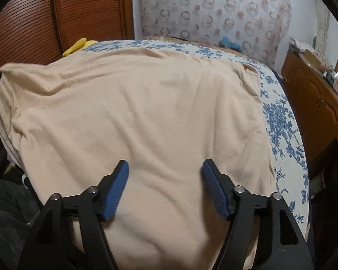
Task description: Fold small clothes
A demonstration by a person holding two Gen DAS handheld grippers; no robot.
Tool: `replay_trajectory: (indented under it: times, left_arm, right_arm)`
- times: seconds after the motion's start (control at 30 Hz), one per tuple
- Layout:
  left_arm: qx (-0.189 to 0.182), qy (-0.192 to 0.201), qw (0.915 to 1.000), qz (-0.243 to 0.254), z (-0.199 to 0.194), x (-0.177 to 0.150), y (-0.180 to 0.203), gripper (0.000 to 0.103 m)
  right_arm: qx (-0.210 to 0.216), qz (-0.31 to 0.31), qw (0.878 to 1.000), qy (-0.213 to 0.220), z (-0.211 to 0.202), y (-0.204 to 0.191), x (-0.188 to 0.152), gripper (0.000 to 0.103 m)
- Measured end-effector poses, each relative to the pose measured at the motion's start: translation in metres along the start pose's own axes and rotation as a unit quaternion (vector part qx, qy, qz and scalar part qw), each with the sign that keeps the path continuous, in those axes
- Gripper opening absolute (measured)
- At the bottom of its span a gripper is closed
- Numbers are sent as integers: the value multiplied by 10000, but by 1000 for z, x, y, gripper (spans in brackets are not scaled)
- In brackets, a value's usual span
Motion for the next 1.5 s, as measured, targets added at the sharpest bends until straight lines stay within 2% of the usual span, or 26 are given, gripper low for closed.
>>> replay_trajectory:
  times: [0.23, 0.3, 0.5, 0.7, 1.03, 1.17, 1.3, 1.43, 1.5]
  left_arm:
    - [-358, 101, 9979, 533, 24, 47, 49, 1]
    - [-483, 120, 9965, 676, 30, 60, 65, 1]
    - [-910, 142, 9880, 1238, 54, 99, 129, 1]
    - [-1252, 80, 9781, 1663, 80, 122, 189, 1]
    - [-1718, -174, 9606, 2179, 111, 131, 276, 1]
    - [-1801, -224, 9553, 2333, 119, 133, 299, 1]
    - [-1787, -353, 9542, 2374, 134, 128, 310, 1]
    - [-1666, -608, 9570, 2295, 155, 116, 303, 3]
    - [-1666, -653, 9572, 2273, 158, 111, 297, 14]
  right_arm:
    - [92, 238, 9997, 34, -8, 6, 0, 74]
    - [131, 399, 9989, 188, -20, 13, 2, 73]
    - [77, 829, 9957, 402, -47, 44, -8, 73]
    - [-145, 981, 9934, 571, -67, 66, -16, 73]
    - [-376, 1227, 9876, 902, -98, 91, -23, 73]
    - [-451, 1285, 9863, 934, -107, 97, -30, 73]
    - [-493, 1368, 9847, 963, -115, 103, -36, 73]
    - [-521, 1392, 9842, 964, -118, 107, -39, 73]
    - [-531, 1402, 9840, 964, -120, 108, -39, 73]
Point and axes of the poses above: each gripper's, at about its wrist camera, not at the fingertips, and z roughly the way its jaws point, y to its right, x to its top, the point moved 10 cm from there along z, roughly the way its jaws point, and after that the axes turned 1 degree about z, right-handed, at the moved point
